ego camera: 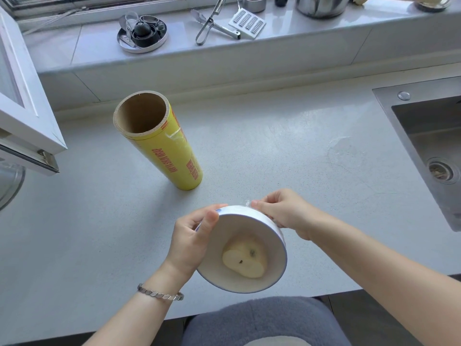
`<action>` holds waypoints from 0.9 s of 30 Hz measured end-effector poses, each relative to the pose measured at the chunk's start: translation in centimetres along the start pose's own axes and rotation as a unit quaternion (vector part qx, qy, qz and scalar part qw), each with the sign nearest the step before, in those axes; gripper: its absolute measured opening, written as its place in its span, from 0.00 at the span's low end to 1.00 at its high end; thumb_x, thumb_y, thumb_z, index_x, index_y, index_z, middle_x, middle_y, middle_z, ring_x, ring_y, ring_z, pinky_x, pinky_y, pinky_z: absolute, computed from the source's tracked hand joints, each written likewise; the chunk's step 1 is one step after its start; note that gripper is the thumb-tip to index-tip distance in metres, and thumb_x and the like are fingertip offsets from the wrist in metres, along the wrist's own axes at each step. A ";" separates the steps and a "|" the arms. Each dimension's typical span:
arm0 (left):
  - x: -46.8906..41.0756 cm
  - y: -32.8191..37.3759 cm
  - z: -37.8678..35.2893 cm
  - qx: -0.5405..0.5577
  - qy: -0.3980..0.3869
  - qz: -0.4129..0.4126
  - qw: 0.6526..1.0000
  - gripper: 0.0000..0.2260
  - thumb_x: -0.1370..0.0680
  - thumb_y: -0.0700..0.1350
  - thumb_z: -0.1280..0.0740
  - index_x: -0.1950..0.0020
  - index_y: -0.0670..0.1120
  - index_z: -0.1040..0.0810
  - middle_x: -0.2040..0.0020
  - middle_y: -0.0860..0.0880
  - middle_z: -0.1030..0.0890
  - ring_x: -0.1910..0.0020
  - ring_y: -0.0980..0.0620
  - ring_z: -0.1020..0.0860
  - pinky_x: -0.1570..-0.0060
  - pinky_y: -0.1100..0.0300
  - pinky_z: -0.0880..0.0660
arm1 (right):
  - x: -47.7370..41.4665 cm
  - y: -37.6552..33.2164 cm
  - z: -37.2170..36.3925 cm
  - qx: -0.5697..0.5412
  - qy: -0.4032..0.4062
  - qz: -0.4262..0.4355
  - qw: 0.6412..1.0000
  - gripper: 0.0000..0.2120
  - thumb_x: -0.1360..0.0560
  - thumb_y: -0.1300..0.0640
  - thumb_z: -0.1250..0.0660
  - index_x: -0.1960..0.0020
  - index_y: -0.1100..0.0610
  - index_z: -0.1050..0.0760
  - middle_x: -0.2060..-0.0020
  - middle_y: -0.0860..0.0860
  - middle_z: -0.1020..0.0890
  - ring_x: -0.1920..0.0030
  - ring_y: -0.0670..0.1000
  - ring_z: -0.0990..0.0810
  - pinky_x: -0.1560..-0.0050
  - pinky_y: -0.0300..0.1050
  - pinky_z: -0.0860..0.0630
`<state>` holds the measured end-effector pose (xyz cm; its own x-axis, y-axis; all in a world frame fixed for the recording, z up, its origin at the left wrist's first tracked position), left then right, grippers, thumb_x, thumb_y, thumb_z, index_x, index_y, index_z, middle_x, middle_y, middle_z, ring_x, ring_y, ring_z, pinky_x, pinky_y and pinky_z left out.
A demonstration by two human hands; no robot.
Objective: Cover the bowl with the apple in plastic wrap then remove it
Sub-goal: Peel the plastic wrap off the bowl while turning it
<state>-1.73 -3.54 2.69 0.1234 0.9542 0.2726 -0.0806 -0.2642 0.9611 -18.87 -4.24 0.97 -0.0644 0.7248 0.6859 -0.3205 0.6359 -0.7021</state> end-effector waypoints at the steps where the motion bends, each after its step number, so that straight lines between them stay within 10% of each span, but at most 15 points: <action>1: 0.1 0.1 -0.1 0.001 -0.004 0.000 1.000 0.24 0.43 0.76 0.34 0.62 0.60 0.16 0.59 0.61 0.15 0.59 0.62 0.20 0.59 0.68 0.25 | 0.0 0.2 -0.2 0.000 -0.019 -0.014 1.000 0.14 0.27 0.51 0.33 0.67 0.57 0.27 0.75 0.50 0.29 0.72 0.49 0.33 0.66 0.39 0.31; 7: 0.3 -0.5 -0.1 0.048 -0.007 0.034 0.998 0.28 0.43 0.74 0.33 0.60 0.53 0.14 0.57 0.52 0.14 0.55 0.49 0.20 0.52 0.49 0.25 | 0.6 1.3 -0.8 -0.134 -0.068 -0.044 0.988 0.09 0.28 0.57 0.30 0.66 0.56 0.26 0.75 0.47 0.24 0.77 0.42 0.26 0.75 0.31 0.28; 11: 0.0 -0.4 0.7 0.049 0.023 0.040 0.998 0.29 0.46 0.76 0.33 0.61 0.56 0.15 0.61 0.55 0.15 0.57 0.49 0.21 0.53 0.51 0.26 | 1.0 0.8 2.1 -0.104 0.071 0.090 0.988 0.06 0.28 0.63 0.31 0.57 0.52 0.21 0.59 0.48 0.17 0.57 0.48 0.18 0.51 0.37 0.22; 18: -0.1 0.6 0.1 0.029 -0.006 0.025 0.999 0.28 0.44 0.76 0.34 0.59 0.55 0.15 0.60 0.54 0.15 0.58 0.52 0.21 0.56 0.53 0.26 | 4.0 -2.1 -1.5 -0.086 -0.119 0.252 0.957 0.29 0.34 0.28 0.43 0.41 0.43 0.26 0.42 0.34 0.23 0.38 0.34 0.27 0.43 0.26 0.31; 27: -0.2 0.0 0.3 0.029 0.001 0.026 0.999 0.28 0.43 0.75 0.34 0.60 0.54 0.15 0.58 0.54 0.15 0.56 0.50 0.20 0.53 0.50 0.26 | 3.8 -1.7 -2.1 -0.052 -0.158 0.217 0.962 0.24 0.37 0.35 0.34 0.43 0.38 0.27 0.46 0.33 0.21 0.43 0.37 0.23 0.46 0.32 0.27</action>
<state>-1.47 -3.77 2.69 0.1180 0.9395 0.3217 -0.0290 -0.3206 0.9468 -16.57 -1.97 4.34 -0.4596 0.8223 0.3355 -0.1032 0.3257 -0.9398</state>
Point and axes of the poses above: each hand's wrist, its own x-axis away from the middle knuckle, its own z-axis out of the back of the hand, y = z × x, the point moved 7 cm from there along -x, towards the middle knuckle
